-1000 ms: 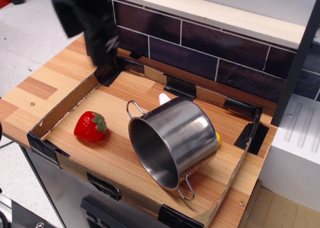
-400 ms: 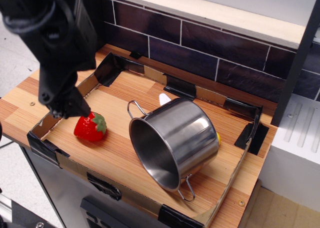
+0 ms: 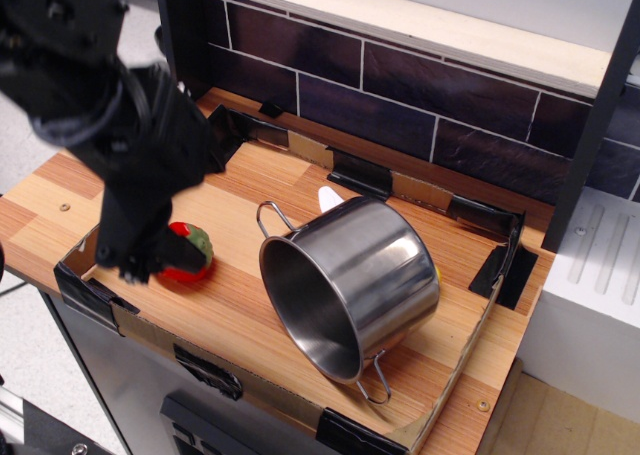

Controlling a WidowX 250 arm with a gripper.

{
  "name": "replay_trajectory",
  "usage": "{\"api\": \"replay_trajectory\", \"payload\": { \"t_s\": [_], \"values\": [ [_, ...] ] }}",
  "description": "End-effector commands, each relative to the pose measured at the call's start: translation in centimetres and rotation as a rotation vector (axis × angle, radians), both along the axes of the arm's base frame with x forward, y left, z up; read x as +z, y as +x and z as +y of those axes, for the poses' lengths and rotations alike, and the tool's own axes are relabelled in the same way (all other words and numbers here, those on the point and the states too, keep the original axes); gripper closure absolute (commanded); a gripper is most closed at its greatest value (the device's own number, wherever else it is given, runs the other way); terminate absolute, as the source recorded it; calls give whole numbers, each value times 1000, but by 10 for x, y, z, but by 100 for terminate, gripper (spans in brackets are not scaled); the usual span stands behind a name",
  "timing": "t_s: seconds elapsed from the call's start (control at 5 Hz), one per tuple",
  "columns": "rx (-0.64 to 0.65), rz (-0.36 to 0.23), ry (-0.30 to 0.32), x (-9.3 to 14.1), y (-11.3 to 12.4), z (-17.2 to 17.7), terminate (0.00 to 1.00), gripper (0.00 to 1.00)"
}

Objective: Upright metal pot

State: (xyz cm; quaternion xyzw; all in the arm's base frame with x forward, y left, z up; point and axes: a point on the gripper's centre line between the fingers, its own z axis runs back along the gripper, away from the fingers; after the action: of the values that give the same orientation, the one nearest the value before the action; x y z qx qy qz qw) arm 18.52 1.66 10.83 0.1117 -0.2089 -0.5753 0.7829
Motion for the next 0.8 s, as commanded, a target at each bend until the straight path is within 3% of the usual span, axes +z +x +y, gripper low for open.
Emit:
{"api": "replay_trajectory", "payload": {
  "t_s": [0.0, 0.4, 0.6],
  "values": [
    [-53, -49, 12, -11, 19, -1, 0, 0],
    [-41, -54, 13, -17, 30, -26, 0, 0],
    [-28, -57, 43, -24, 32, -30, 0, 0]
  ]
}}
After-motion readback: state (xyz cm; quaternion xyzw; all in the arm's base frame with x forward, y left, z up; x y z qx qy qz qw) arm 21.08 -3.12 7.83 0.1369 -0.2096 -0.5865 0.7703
